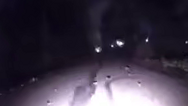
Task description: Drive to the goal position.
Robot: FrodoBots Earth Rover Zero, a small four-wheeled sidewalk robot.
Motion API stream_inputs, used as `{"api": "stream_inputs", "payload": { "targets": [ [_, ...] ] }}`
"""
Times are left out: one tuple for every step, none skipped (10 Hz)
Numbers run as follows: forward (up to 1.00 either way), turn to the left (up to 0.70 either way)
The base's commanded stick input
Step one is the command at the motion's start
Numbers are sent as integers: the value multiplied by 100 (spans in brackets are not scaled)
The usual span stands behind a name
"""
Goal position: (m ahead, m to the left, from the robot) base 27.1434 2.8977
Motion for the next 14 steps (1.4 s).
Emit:
{"api": "stream_inputs", "payload": {
  "targets": [
    [100,0],
    [100,0],
    [100,0],
    [100,0],
    [100,0],
    [100,0],
    [100,0],
    [100,0],
    [100,0],
    [100,0],
    [100,0],
    [100,0],
    [100,0],
    [100,0]
  ]
}}
